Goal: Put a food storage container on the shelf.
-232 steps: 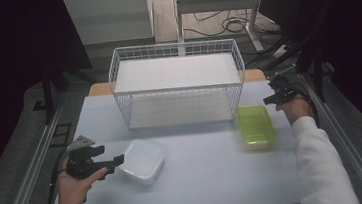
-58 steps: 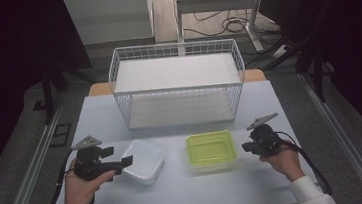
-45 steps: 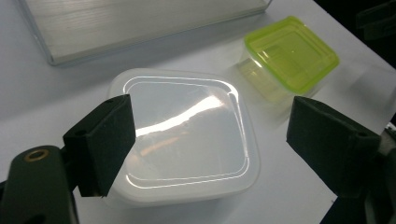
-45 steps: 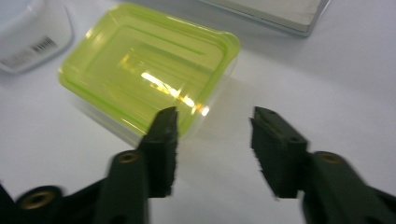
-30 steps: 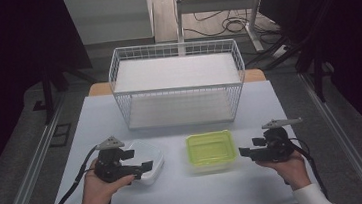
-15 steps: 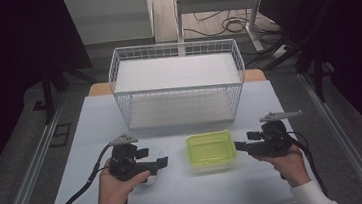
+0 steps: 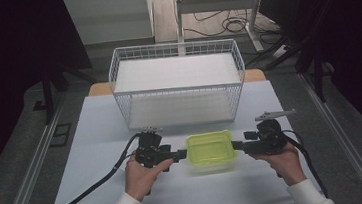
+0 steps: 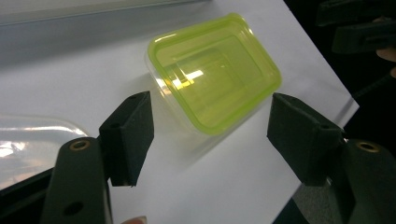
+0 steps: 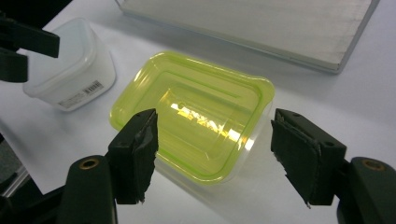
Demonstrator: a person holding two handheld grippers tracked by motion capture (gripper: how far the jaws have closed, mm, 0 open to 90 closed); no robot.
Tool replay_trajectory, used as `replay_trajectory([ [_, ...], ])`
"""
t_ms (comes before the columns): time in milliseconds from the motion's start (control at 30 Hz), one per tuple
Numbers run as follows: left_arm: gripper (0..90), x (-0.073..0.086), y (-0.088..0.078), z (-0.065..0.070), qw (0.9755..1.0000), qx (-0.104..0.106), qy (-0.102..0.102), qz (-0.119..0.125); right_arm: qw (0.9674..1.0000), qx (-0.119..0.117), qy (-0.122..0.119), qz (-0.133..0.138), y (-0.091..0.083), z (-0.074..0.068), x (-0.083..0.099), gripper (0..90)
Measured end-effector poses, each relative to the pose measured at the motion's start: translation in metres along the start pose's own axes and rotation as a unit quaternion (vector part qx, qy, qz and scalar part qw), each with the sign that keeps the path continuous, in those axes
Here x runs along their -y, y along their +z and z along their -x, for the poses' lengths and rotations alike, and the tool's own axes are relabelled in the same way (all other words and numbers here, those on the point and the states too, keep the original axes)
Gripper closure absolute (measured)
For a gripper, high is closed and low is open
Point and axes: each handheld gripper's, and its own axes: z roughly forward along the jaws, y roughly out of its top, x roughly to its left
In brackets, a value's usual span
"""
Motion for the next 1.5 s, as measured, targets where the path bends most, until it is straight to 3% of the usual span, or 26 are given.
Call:
replay_trajectory([
  [133, 33.7, -0.006, 0.013, -0.005, 0.9998, 0.010, -0.018, -0.009, 1.0000, 0.002, 0.002, -0.009, 0.008, 0.002, -0.001, 31.8],
  [300, 34.3, -0.010, 0.031, -0.007, 0.9994, 0.006, -0.025, -0.025, 0.9998, 0.007, 0.002, -0.018, 0.018, 0.006, -0.003, 31.9],
  [433, 35.9, -0.012, 0.043, -0.009, 0.9986, 0.016, -0.035, -0.035, 0.9997, 0.006, 0.013, -0.020, 0.023, 0.011, -0.002, 32.6],
  [533, 37.5, -0.012, 0.049, -0.013, 0.9984, 0.008, -0.040, -0.039, 0.9995, 0.005, 0.025, -0.021, 0.026, 0.017, 0.000, 33.4],
  [933, 38.6, -0.011, 0.065, -0.022, 0.9973, 0.002, -0.053, -0.051, 0.9979, -0.008, 0.058, -0.028, 0.040, 0.032, 0.004, 38.0],
  [967, 38.7, -0.011, 0.066, -0.022, 0.9968, 0.003, -0.061, -0.051, 0.9977, -0.010, 0.061, -0.029, 0.042, 0.034, 0.005, 38.5],
  [1367, 43.1, -0.010, 0.071, -0.027, 0.9967, 0.002, -0.057, -0.057, 0.9936, -0.034, 0.099, -0.043, 0.060, 0.045, 0.010, 44.4],
  [1500, 44.3, -0.010, 0.072, -0.028, 0.9966, 0.006, -0.058, -0.058, 0.9932, -0.039, 0.098, -0.050, 0.064, 0.045, 0.010, 46.9],
])
